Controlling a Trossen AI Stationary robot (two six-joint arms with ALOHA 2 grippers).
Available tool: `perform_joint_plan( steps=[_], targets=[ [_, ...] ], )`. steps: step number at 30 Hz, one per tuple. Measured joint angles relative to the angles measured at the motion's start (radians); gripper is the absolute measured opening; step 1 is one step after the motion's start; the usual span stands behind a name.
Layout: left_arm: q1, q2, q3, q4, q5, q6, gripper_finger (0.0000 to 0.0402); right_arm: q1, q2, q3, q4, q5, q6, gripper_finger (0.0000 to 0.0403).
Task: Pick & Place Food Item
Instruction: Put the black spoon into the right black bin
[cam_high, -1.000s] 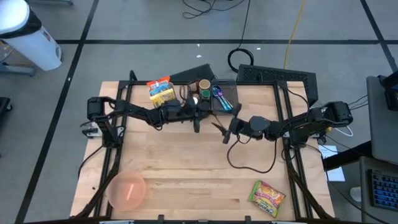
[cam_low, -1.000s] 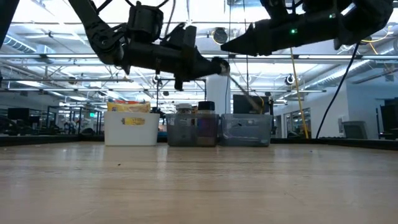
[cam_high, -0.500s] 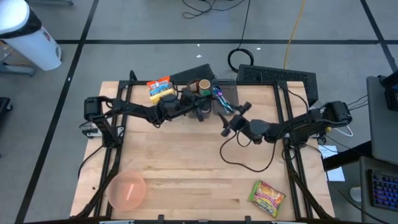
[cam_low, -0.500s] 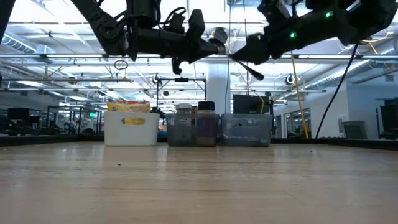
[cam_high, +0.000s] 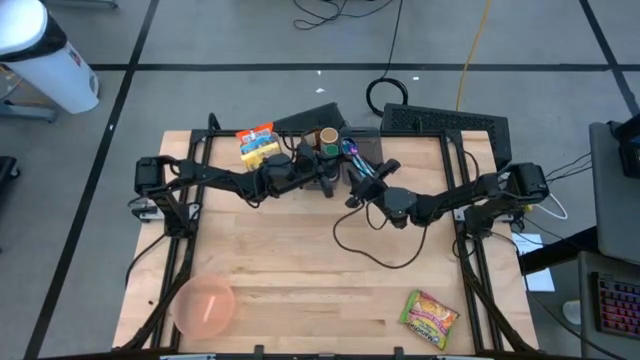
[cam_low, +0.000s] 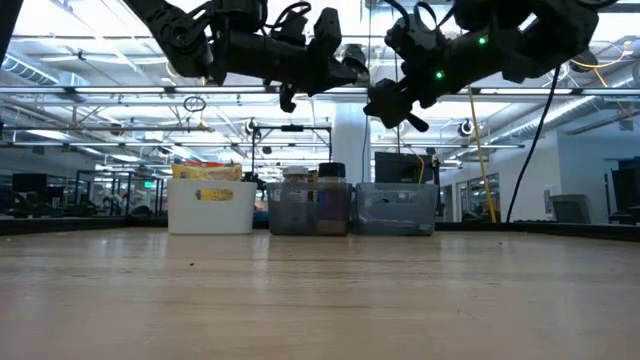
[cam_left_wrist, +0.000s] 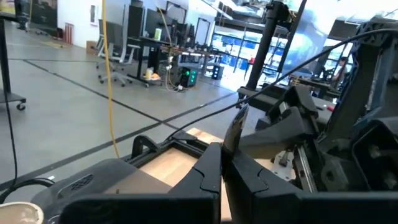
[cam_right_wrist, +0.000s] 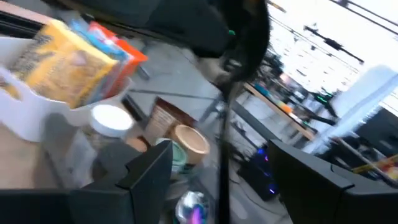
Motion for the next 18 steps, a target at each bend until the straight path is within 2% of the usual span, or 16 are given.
perform_joint_plan(
  steps=[9,18],
  targets=[
    [0.0,0.0,0.0,-0.008,-0.012,0.0,0.0007,0.0,-0.001,0.006,0.002,0.077,0.006,0.0242],
    [0.0,0.0,0.0,-0.012,-0.034,-0.002,0.0008,0.002,-0.001,0.006,0.002,0.071,0.011,0.0156]
  ],
)
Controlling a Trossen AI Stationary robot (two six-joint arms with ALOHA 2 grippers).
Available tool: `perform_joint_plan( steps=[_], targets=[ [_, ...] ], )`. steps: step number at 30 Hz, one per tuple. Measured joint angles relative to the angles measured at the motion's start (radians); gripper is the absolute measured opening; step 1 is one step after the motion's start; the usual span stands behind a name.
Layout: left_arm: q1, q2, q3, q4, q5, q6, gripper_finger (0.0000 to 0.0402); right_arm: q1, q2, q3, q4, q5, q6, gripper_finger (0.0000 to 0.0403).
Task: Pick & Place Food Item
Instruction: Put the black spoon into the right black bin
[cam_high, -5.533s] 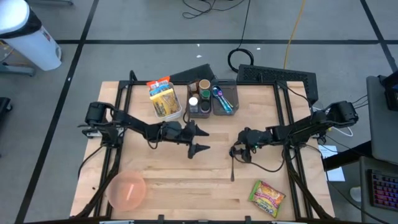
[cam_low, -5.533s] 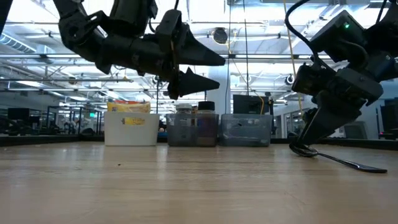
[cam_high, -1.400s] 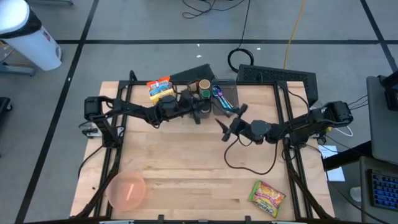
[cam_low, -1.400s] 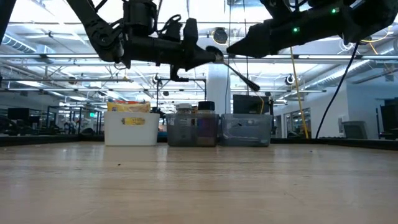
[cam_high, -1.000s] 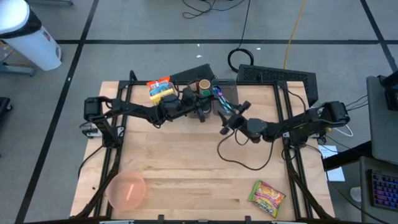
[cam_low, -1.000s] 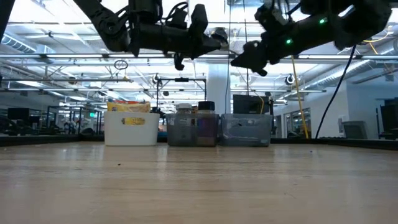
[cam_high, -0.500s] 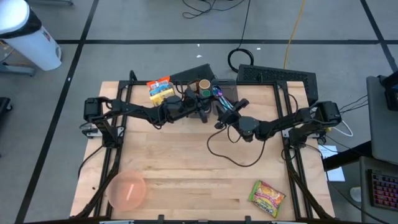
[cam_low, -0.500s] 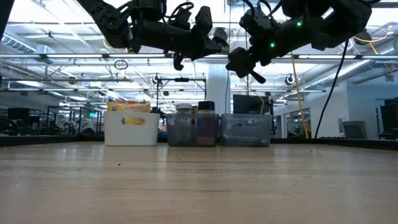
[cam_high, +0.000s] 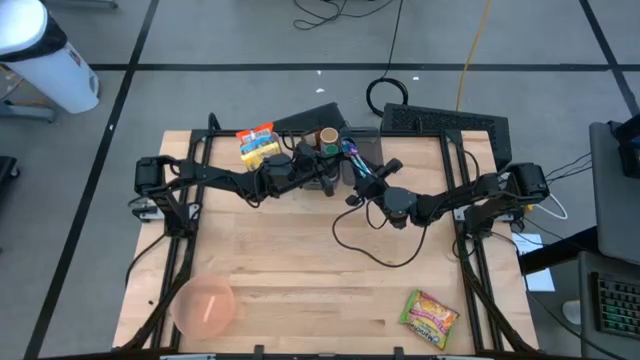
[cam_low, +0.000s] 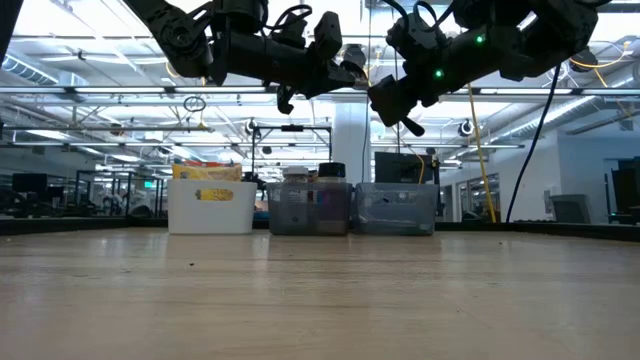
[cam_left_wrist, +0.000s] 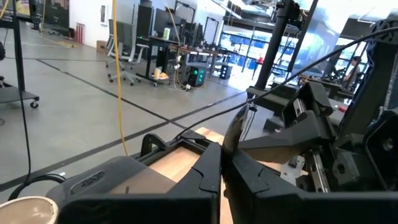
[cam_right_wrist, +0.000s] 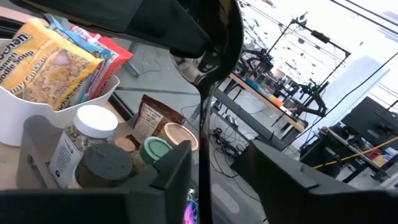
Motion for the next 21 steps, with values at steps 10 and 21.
perform_joint_plan(
  steps=[10,21],
  targets=[
    [0.0,0.0,0.0,0.001,-0.013,0.0,0.0005,0.0,0.0,0.0,0.0,-0.003,-0.005,0.0081],
    [0.0,0.0,0.001,0.002,-0.013,-0.001,0.0008,0.0,0.0,-0.001,-0.004,-0.019,-0.009,0.0007]
  ],
)
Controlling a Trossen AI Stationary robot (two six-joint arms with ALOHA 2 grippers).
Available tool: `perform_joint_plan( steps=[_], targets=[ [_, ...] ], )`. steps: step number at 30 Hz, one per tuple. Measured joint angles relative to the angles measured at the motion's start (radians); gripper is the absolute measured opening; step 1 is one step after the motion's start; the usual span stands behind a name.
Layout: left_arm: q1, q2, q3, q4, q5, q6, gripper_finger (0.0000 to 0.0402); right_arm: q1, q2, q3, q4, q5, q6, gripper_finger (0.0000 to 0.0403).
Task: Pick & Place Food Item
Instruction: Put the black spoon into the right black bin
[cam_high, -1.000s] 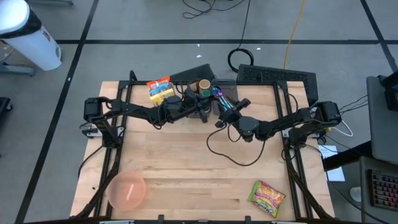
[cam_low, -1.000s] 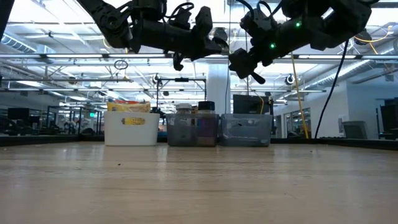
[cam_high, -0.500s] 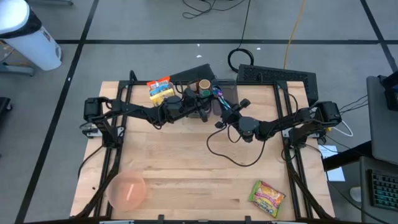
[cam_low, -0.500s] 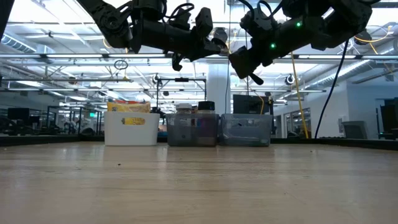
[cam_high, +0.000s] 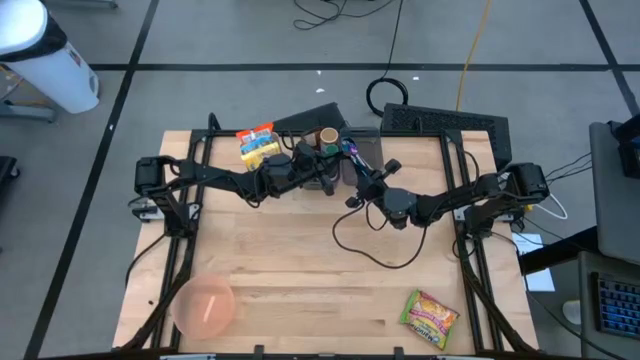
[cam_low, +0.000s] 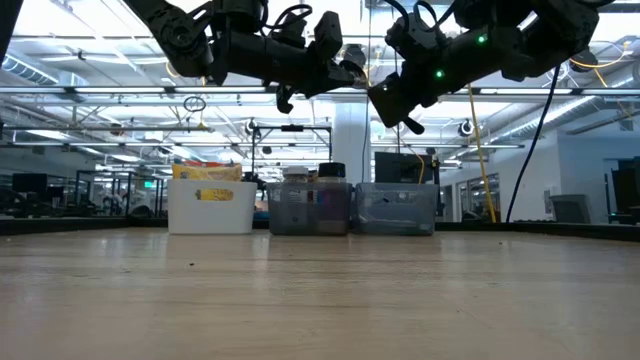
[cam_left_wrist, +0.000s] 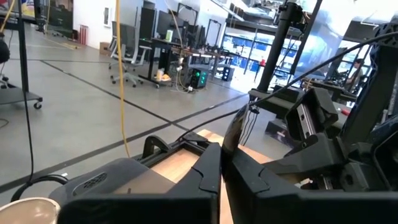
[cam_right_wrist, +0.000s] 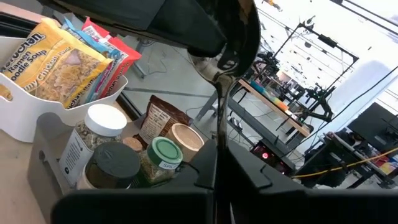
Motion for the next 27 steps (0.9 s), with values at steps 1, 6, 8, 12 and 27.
perform_joint_plan(
  steps=[1,6,8,12,27],
  targets=[
    [0.0,0.0,0.0,0.0,0.0,-0.002,0.0011,0.0,0.0,0.0,0.0,-0.005,0.0,0.0009],
    [0.0,0.0,0.0,0.0,0.003,-0.004,0.0005,0.0,0.0,0.0,0.002,-0.006,0.001,0.0011],
    [0.0,0.0,0.0,-0.001,0.007,-0.006,0.001,0.0,0.0,0.0,0.002,-0.007,0.001,0.0006],
    [0.001,0.0,0.0,-0.001,0.018,-0.028,0.0039,0.0,0.0,0.0,0.003,-0.008,0.002,0.0007],
    [0.08,0.0,0.0,-0.005,0.276,-0.012,0.0174,0.0,-0.01,0.0,0.018,-0.009,-0.024,0.0003]
  ],
)
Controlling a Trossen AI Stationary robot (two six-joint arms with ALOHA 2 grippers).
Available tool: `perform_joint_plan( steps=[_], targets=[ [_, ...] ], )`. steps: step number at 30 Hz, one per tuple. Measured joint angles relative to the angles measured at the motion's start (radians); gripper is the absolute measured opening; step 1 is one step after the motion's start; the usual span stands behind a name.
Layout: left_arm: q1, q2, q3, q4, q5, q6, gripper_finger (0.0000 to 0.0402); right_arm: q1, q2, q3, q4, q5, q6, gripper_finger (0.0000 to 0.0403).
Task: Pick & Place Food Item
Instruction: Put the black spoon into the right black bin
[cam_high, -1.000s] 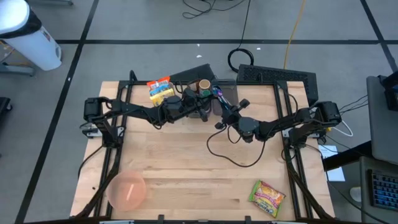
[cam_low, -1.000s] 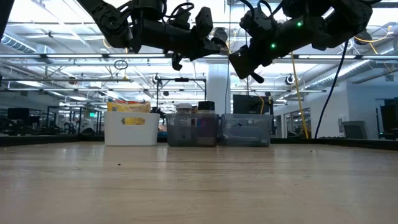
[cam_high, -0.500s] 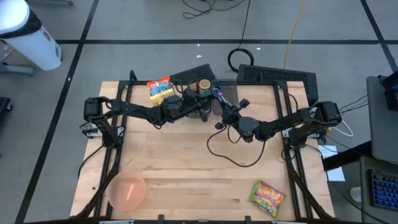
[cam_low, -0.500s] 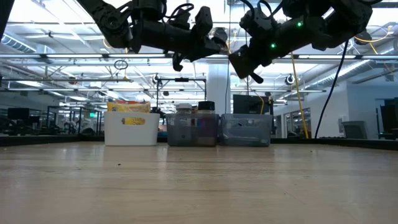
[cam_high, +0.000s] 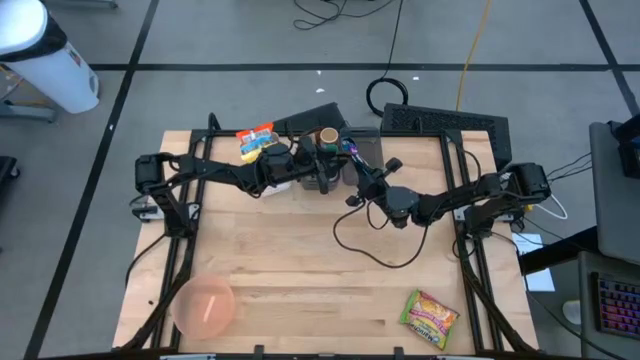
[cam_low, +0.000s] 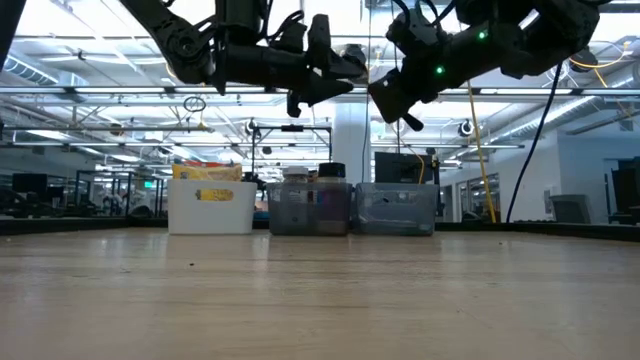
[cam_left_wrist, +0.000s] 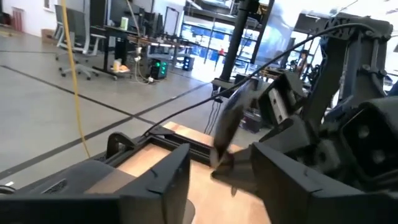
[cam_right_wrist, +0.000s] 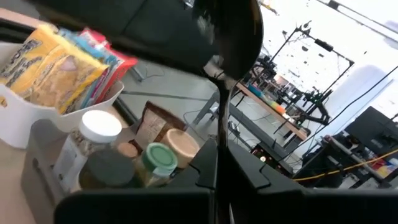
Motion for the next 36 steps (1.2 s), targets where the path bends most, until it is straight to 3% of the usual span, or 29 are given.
perform_joint_plan(
  steps=[5,10,13,19,24,31,36],
  targets=[
    [0.029,0.0,0.0,0.0,0.089,0.0,0.0221,0.0,-0.052,0.0,0.016,0.004,-0.067,0.0003],
    [0.053,-0.042,-0.002,-0.039,0.238,0.012,0.0238,-0.004,-0.141,0.0,0.001,0.022,-0.128,0.0002],
    [0.065,-0.103,-0.002,-0.152,0.301,0.059,0.0239,-0.016,-0.207,0.0,-0.025,0.027,-0.164,0.0002],
    [0.071,-0.279,-0.002,-0.511,0.263,0.22,0.0239,-0.068,-0.326,0.0,-0.15,0.006,-0.15,0.0002],
    [0.064,-0.39,-0.002,-0.719,0.258,0.257,0.0239,-0.15,-0.369,0.049,-0.338,-0.116,-0.019,0.0002],
    [0.048,-0.482,-0.002,-0.905,0.246,0.289,0.0239,-0.351,-0.332,0.205,-0.74,-0.464,0.295,0.0002],
    [0.026,-0.529,-0.002,-1.003,0.201,0.291,0.0239,-0.477,-0.269,0.248,-0.8,-0.634,0.383,0.0002]
  ],
)
